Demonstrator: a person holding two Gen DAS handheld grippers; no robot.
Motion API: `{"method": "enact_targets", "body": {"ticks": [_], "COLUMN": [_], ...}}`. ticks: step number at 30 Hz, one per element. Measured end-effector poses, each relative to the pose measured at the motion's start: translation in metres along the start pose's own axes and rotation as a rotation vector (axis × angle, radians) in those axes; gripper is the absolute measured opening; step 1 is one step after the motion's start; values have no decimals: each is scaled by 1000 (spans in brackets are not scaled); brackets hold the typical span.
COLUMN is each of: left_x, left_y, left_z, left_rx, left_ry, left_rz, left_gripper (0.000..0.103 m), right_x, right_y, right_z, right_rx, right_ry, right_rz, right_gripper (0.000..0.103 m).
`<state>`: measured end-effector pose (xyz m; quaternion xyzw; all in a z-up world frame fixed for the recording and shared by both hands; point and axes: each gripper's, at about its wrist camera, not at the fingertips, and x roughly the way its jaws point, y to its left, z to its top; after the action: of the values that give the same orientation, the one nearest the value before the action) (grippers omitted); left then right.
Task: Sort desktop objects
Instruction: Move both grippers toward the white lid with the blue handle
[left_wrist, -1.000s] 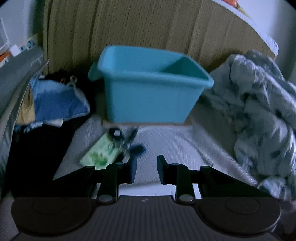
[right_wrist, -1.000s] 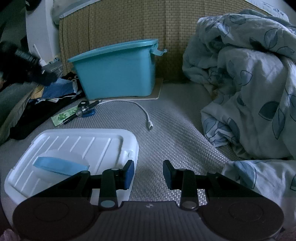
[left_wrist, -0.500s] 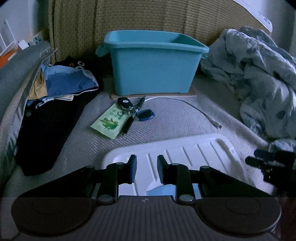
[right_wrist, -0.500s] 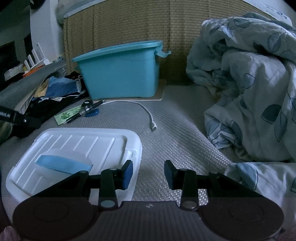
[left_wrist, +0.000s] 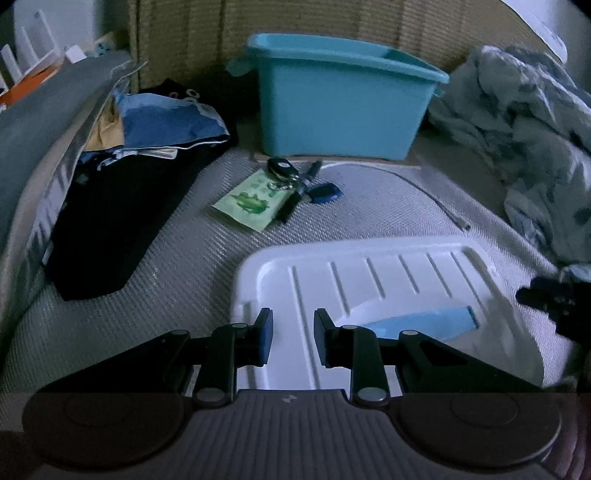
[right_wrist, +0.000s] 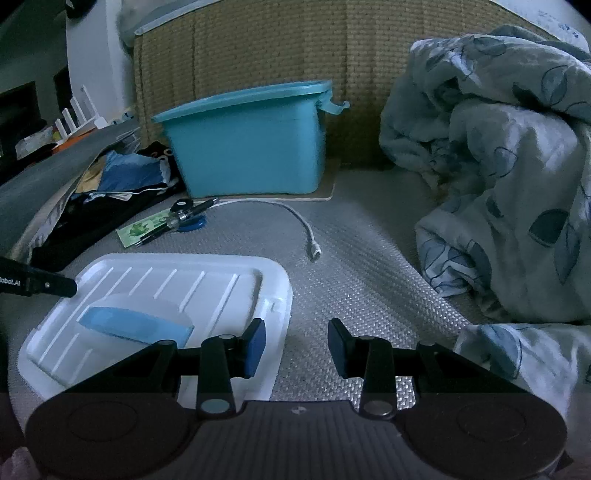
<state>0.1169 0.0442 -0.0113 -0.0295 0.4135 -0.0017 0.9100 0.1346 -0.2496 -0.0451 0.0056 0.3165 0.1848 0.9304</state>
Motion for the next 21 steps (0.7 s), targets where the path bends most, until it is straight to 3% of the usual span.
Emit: {"method": "enact_targets", "body": {"ticks": [21], "left_x": [6], "left_y": [18], "left_z": [-2], "left_rx": [-90], "left_ry": [38], "left_rz": [51], "left_gripper": [28], "right_x": [5], "right_y": [-1], "right_z": [-1], "right_rx": [7], "right_ry": [42], "right_rz": [23], "right_gripper": [42]}}
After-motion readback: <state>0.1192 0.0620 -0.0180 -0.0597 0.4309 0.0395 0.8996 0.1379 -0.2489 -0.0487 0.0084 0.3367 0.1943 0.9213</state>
